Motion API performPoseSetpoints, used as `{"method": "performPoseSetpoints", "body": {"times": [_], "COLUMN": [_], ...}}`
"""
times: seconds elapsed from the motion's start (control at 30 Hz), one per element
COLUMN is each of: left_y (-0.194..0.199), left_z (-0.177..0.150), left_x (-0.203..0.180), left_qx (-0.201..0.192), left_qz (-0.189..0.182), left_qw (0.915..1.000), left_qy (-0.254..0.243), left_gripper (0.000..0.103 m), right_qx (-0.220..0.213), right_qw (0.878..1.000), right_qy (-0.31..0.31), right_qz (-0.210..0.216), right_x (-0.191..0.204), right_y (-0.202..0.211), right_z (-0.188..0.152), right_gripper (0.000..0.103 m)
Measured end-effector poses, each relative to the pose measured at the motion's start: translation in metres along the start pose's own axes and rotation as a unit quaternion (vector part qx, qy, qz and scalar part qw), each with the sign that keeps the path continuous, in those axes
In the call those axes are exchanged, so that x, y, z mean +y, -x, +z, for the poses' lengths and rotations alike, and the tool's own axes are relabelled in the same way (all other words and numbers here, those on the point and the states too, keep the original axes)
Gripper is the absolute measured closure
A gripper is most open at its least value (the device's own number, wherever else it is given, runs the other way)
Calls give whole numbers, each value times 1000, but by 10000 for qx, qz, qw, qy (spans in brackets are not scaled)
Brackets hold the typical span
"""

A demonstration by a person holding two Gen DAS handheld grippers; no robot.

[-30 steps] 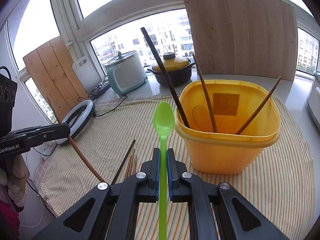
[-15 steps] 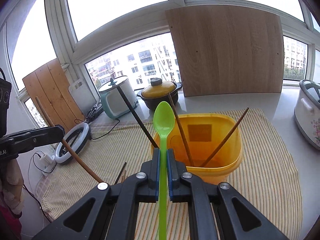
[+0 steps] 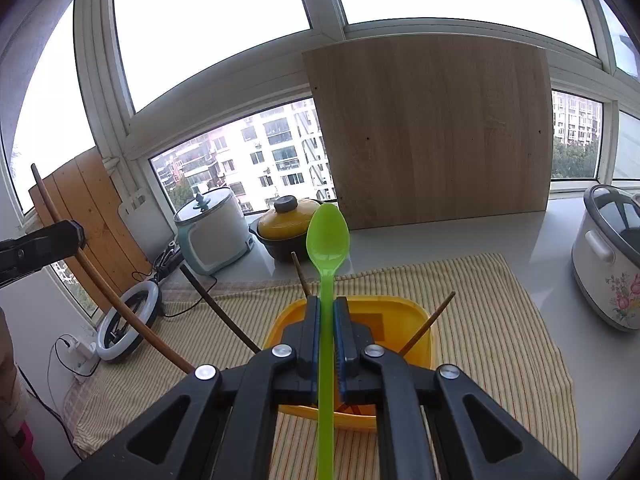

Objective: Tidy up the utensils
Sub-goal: 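Lift and carry the wooden chopstick and green spoon over the yellow container, then lower both items into the container and open both tools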

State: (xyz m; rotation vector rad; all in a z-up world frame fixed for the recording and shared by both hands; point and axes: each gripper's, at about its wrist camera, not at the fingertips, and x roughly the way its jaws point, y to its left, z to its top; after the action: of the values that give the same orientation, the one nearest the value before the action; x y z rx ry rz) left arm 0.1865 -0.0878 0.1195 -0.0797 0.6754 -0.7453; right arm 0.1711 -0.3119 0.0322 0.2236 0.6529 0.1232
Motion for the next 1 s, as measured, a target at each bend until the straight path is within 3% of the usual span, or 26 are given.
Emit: {"method": "performPoseSetpoints", "body": {"times": [0.43, 0.67, 1.0], "left_y": [-34, -49, -56], "left_z": [8, 0, -8], "left_x": [0, -4, -6], "left_qx": [87, 284, 446], "left_qz": [145, 135, 41], "left_qw": [9998, 9995, 9990], "left_qy": [93, 53, 94], "left_gripper": [100, 100, 100], "right_qx": [-173, -140, -100], "right_qw": [9995, 9988, 9990], "right_qy": [87, 30, -14], "right_qz": [-263, -473, -439], "right_x": [-4, -10, -18], "right_y": [-33, -48, -50], "right_z": [22, 18, 12], "right_gripper": [99, 99, 99]}}
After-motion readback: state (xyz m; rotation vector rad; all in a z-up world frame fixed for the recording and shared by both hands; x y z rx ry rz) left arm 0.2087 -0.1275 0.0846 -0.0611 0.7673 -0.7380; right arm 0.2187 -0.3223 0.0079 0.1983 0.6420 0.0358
